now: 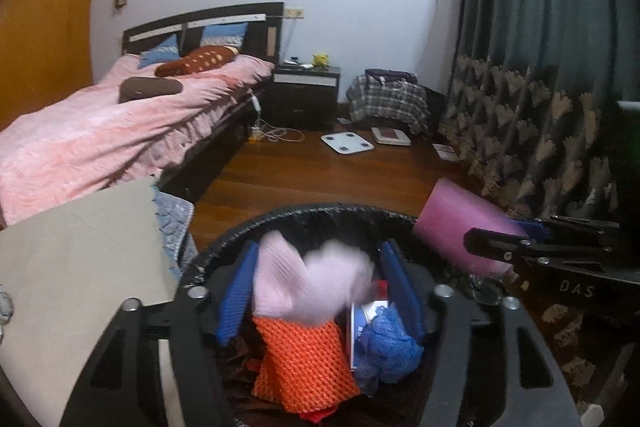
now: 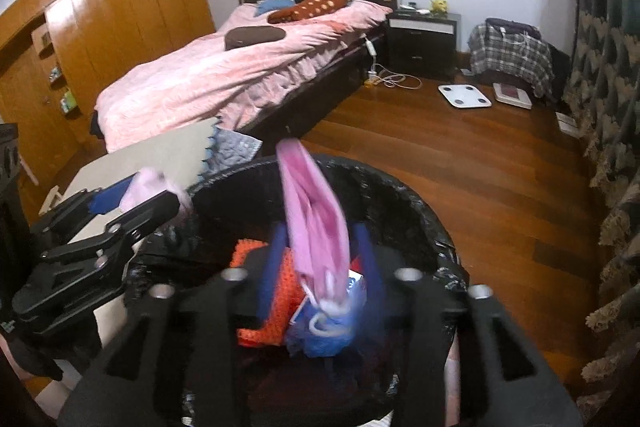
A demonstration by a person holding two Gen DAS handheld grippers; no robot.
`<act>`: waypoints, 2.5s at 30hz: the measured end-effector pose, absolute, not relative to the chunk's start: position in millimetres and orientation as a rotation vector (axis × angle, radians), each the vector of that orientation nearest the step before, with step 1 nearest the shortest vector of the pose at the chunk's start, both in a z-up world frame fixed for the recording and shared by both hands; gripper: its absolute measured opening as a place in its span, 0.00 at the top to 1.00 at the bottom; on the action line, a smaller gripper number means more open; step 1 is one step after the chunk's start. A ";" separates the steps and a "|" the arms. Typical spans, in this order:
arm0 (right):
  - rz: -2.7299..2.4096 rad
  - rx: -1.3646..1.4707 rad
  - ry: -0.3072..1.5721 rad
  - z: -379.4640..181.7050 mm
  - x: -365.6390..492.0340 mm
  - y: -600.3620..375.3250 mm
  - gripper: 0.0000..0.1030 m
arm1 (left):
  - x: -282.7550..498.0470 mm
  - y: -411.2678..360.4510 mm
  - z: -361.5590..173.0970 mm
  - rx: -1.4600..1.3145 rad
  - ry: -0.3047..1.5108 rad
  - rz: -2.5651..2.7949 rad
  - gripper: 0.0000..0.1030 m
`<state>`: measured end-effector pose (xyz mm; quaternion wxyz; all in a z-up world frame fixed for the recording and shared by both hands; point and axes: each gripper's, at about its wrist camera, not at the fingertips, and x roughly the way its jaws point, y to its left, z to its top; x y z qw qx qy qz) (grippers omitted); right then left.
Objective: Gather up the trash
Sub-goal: 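Carry the pink socks and pink pouch over the black bin and release both, then move both grippers back over the table toward the white and grey cloth balls, then grasp the white cloth ball with the left gripper while the right gripper grasps the grey cloth ball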
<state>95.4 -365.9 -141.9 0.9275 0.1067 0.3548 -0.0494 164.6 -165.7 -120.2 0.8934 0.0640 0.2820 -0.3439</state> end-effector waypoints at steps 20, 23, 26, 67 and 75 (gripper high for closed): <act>-0.071 0.187 0.611 -101.6 89.2 -314.7 0.05 | 163.3 -32.8 -75.4 0.040 0.499 -0.395 0.06; -0.029 0.169 0.602 -96.2 98.1 -289.1 0.05 | 158.7 -5.9 -71.5 0.028 0.497 -0.347 0.06; 0.013 0.162 0.604 -92.2 111.1 -262.2 0.05 | 153.2 23.8 -71.8 0.030 0.492 -0.287 0.06; 0.229 0.035 0.721 -181.4 293.1 -27.8 0.05 | 287.5 233.2 -197.6 -0.062 0.769 0.049 0.38; 0.236 0.013 0.737 -186.6 296.3 -21.3 0.05 | 284.1 231.5 -196.4 -0.084 0.772 -0.017 0.69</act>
